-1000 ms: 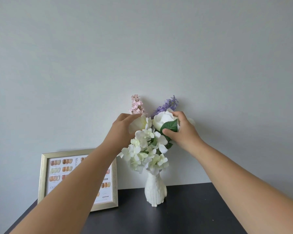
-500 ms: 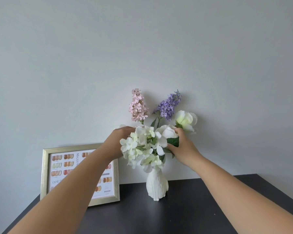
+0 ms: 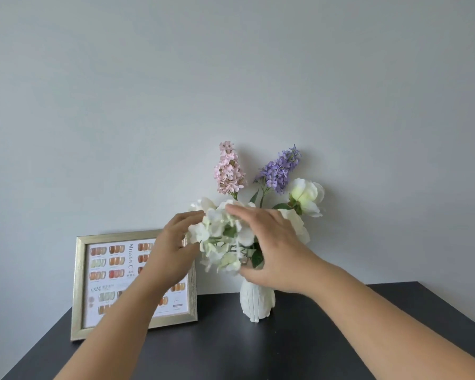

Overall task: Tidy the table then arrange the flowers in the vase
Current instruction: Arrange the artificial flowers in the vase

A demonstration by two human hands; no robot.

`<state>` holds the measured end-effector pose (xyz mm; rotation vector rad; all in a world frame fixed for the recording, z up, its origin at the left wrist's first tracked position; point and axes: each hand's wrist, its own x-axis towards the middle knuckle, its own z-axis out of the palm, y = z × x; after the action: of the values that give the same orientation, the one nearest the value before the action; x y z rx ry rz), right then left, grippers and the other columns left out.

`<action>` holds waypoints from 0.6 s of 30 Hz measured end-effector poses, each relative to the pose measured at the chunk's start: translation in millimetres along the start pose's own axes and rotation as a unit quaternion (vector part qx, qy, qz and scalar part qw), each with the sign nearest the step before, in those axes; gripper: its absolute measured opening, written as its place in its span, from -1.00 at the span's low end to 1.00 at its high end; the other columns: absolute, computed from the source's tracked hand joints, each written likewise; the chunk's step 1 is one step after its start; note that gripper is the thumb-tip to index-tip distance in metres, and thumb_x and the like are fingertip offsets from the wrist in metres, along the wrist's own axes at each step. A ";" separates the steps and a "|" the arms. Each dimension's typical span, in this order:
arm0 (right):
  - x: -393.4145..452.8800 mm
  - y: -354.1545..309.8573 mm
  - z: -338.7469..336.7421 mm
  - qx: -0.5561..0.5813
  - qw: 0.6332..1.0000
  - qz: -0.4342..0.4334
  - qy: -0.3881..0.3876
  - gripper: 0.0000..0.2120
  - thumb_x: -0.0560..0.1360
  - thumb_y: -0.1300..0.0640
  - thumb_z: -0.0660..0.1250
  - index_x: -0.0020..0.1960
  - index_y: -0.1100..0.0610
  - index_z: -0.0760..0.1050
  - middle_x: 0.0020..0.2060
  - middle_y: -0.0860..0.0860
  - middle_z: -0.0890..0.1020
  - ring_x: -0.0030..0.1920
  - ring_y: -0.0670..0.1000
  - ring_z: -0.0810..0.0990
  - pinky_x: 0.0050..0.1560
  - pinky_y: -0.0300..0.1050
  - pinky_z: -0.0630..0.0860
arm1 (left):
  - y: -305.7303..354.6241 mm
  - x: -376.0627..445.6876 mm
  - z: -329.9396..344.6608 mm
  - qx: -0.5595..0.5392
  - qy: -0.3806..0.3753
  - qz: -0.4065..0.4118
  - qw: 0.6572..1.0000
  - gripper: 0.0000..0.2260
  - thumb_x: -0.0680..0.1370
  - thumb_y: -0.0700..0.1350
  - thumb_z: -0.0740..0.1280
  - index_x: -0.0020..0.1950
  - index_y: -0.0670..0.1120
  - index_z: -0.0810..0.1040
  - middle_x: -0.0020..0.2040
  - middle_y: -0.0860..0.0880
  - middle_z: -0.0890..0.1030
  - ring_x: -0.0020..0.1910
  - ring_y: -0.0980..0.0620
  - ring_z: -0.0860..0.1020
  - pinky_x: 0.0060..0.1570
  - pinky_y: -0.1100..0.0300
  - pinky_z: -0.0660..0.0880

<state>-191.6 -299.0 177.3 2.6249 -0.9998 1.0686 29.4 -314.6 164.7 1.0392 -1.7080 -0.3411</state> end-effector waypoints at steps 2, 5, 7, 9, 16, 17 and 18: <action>3.4 -0.6 10.3 0.004 1.000 -0.005 0.023 -0.16 0.35 0.03 0.45 0.47 -0.24 0.06 0.27 -0.11 0.45 0.19 0.00 0.39 0.28 -0.13 0.28 | 7.0 1.3 6.2 0.029 -0.014 0.023 0.999 -0.61 0.37 -0.14 0.35 0.15 0.20 0.60 0.22 0.24 0.50 0.23 0.12 0.48 0.21 0.05 0.43; 7.9 4.1 12.5 0.092 0.992 0.035 0.076 -0.27 0.37 0.22 0.44 0.37 -0.25 0.21 0.06 -0.17 0.56 -0.08 -0.21 0.52 0.02 -0.30 0.45 | 11.8 3.8 13.9 0.073 -0.020 0.050 0.996 -0.62 0.41 -0.09 0.35 0.20 0.16 0.58 0.24 0.27 0.46 0.28 0.04 0.37 0.25 0.08 0.33; 9.4 11.1 6.1 0.120 0.982 0.094 0.115 -0.29 0.36 0.22 0.46 0.26 -0.37 0.22 -0.14 -0.20 0.57 -0.25 -0.24 0.54 -0.19 -0.39 0.45 | 12.8 8.5 16.0 0.088 -0.001 0.056 0.995 -0.66 0.48 -0.10 0.33 0.22 0.20 0.55 0.24 0.36 0.41 0.27 0.12 0.30 0.21 0.18 0.24; 14.8 18.2 -3.5 0.151 0.966 0.153 0.145 -0.32 0.35 0.16 0.48 0.18 -0.42 0.23 -0.11 -0.23 0.59 -0.18 -0.20 0.59 -0.17 -0.37 0.49 | 11.5 15.9 15.7 0.113 0.013 0.047 0.992 -0.66 0.54 -0.11 0.33 0.30 0.13 0.53 0.29 0.31 0.39 0.28 0.09 0.26 0.24 0.16 0.22; 37.0 37.0 -24.6 0.164 0.949 0.250 0.096 -0.37 0.40 0.14 0.38 0.42 0.03 0.24 0.09 0.07 0.62 0.01 0.13 0.63 0.06 0.04 0.54 | 4.6 39.4 31.1 0.289 -0.040 0.076 0.954 -0.60 0.53 -0.06 0.33 0.38 0.08 0.46 0.39 0.11 0.45 0.37 -0.15 0.28 0.25 -0.08 0.31; 38.8 36.6 -24.1 0.146 0.953 0.249 0.091 -0.39 0.40 0.12 0.37 0.39 0.02 0.25 -0.01 0.09 0.64 -0.07 0.11 0.64 -0.02 0.00 0.55 | 4.0 42.1 32.4 0.299 -0.045 0.075 0.950 -0.61 0.53 -0.03 0.32 0.37 0.08 0.46 0.38 0.11 0.45 0.38 -0.15 0.27 0.24 -0.09 0.30; 40.6 36.5 -22.6 0.126 0.956 0.250 0.086 -0.41 0.39 0.11 0.37 0.38 0.01 0.25 -0.11 0.07 0.64 -0.17 0.02 0.63 -0.14 -0.08 0.54 | 3.6 44.7 33.2 0.303 -0.043 0.074 0.949 -0.60 0.52 -0.02 0.30 0.37 0.09 0.45 0.38 0.12 0.44 0.38 -0.15 0.27 0.24 -0.09 0.29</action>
<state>-206.0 -340.6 216.6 2.4560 -1.6324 1.5936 -4.3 -355.6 182.0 1.3309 -2.0131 0.2623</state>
